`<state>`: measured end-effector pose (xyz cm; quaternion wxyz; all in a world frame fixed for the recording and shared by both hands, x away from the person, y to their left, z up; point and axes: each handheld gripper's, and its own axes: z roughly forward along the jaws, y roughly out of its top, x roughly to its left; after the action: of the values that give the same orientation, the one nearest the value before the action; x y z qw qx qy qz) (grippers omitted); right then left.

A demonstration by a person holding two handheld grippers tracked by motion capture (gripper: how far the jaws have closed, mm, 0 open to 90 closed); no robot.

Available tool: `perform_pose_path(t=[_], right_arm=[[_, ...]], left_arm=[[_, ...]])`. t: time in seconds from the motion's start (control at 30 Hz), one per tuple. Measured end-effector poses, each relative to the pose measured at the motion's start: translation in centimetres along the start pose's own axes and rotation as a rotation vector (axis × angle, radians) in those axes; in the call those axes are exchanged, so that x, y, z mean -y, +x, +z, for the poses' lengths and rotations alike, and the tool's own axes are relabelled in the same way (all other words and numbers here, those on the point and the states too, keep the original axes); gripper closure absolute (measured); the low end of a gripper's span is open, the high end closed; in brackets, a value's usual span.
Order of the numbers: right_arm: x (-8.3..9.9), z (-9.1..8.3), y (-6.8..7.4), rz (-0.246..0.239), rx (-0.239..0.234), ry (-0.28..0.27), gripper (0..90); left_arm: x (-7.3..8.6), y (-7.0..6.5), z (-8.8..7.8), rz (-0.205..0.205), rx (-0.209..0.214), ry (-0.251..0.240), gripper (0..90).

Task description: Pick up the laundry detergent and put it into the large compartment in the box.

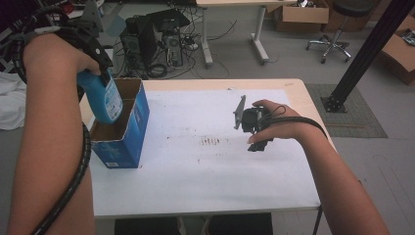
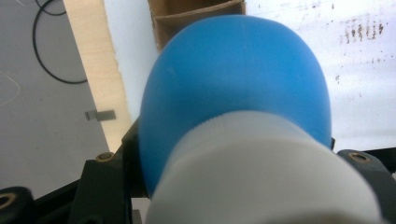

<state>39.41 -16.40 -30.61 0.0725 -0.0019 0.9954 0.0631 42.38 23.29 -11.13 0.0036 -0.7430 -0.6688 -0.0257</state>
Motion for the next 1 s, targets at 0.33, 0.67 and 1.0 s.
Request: perform_pose_path(t=[0.33,0.67,1.0], right_arm=[[-0.2,0.1,-0.1,-0.004,-0.002,-0.006,16.3],[0.0,0.1,-0.1,0.002,0.001,-0.009,16.3],[0.0,0.0,-0.1,0.001,0.007,-0.013,16.3]], left_arm=[[-0.2,0.1,3.5,0.012,0.013,0.021,39.7],[-0.4,0.8,7.7,0.004,0.028,0.047,39.7],[-0.3,0.8,11.2,0.013,0.040,0.057,39.8]])
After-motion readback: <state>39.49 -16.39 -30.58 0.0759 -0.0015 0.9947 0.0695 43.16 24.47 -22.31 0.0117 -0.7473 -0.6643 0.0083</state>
